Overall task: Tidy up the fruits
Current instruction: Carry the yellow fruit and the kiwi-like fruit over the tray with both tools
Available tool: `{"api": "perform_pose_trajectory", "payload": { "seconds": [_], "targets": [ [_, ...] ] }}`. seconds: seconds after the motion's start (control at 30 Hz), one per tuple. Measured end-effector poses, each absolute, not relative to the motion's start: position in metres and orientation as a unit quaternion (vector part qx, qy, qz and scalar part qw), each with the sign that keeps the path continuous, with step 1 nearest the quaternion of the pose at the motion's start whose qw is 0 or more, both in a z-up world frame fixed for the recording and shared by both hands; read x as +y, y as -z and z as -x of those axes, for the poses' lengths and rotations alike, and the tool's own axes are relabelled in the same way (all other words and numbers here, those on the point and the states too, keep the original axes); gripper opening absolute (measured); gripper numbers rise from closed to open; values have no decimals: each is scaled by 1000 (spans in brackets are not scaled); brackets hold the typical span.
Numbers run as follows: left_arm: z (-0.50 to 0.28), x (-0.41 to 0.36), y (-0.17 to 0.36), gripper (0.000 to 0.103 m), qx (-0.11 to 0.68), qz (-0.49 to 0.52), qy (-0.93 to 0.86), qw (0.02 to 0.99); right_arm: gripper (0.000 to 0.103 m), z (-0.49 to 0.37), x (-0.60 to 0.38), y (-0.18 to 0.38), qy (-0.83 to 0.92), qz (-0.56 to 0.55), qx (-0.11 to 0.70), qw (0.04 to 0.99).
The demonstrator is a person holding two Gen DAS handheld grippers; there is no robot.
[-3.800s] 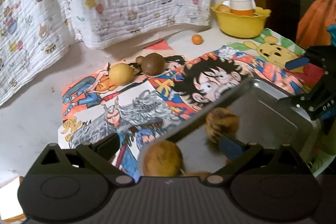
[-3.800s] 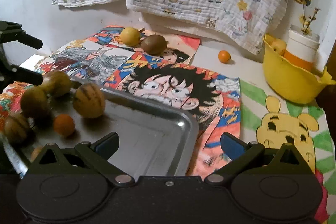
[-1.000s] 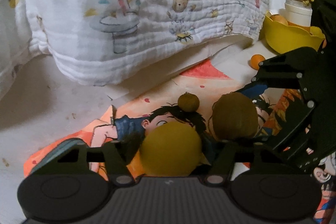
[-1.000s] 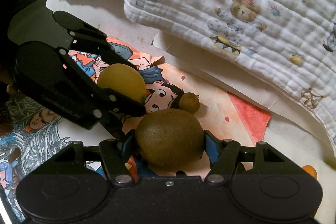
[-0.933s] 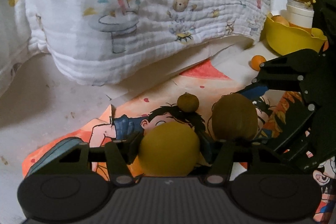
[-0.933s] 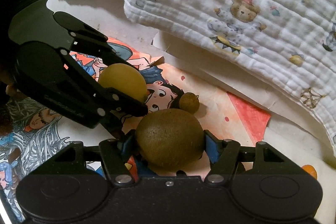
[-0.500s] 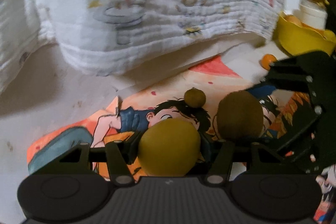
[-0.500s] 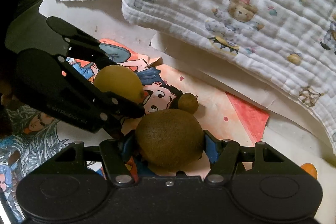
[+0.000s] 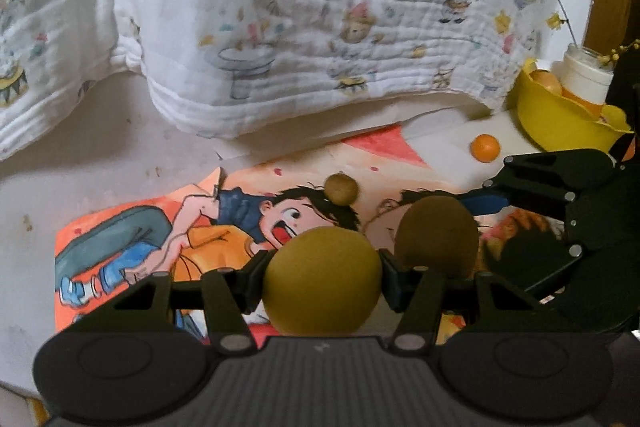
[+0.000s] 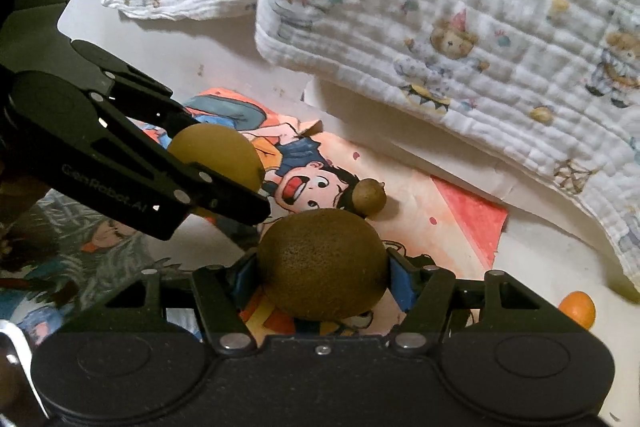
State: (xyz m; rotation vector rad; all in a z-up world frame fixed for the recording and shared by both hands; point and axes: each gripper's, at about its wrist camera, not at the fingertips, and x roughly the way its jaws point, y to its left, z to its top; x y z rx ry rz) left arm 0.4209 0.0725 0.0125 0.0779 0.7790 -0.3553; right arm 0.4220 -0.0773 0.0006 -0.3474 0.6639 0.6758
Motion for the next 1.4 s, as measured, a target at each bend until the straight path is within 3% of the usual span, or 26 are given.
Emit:
{"api": "perform_pose_trajectory", "payload": {
  "seconds": [0.7, 1.4],
  "targets": [
    [-315, 12, -62, 61, 342, -11, 229, 911, 66, -294, -159, -55, -304, 158, 282, 896],
    [-181, -55, -45, 61, 354, -22, 322, 878, 67, -147, -239, -47, -289, 148, 326, 888]
  ]
}}
